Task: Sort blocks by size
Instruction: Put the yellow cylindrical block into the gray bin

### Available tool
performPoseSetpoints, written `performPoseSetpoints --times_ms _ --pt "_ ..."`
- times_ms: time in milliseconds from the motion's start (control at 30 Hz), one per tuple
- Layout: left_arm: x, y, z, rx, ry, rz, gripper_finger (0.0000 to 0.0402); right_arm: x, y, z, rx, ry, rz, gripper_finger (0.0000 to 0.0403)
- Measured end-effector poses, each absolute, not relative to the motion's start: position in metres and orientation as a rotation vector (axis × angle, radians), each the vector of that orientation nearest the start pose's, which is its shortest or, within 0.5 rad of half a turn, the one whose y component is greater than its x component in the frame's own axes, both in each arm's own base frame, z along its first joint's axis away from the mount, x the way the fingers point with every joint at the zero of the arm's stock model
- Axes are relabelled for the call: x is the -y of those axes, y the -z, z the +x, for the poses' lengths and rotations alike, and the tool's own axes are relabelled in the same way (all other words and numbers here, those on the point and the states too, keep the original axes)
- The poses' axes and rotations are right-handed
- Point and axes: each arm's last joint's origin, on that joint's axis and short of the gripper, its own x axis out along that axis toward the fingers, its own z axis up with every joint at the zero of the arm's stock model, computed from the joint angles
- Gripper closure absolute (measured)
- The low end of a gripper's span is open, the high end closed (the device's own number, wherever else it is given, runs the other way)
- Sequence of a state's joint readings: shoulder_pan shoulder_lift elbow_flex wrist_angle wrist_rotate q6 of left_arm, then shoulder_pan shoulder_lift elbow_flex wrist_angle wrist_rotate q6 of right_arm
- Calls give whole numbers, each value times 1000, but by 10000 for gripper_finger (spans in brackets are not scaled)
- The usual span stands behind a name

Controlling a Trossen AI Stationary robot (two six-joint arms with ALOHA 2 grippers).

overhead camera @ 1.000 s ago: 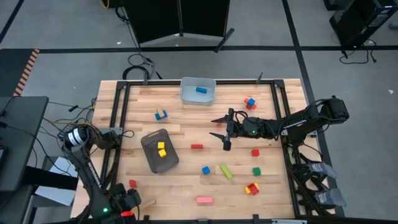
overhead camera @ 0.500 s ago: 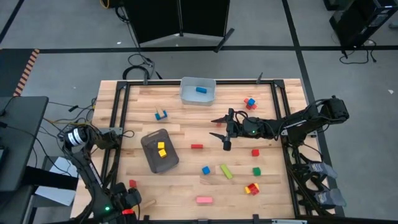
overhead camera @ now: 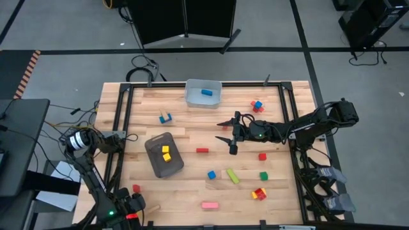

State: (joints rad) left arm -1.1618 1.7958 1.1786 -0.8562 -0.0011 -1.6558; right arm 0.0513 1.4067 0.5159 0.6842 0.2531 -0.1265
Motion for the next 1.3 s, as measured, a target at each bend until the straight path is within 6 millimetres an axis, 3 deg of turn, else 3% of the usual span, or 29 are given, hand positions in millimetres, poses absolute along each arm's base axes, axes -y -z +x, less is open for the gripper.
performPoseSetpoints --times_ms 367,800,1067,1300 --pt "298 -172 129 -1517 -295 -477 266 -7 -192 271 -217 188 -157 135" --pt "298 -177 129 -1535 -273 -502 268 -7 -192 271 -217 188 -157 135" --pt "289 -217 133 -1367 -350 -430 268 -7 -192 271 -216 188 -157 135" --pt "243 -247 169 -988 -583 -260 268 -6 -192 271 -217 198 -167 135"
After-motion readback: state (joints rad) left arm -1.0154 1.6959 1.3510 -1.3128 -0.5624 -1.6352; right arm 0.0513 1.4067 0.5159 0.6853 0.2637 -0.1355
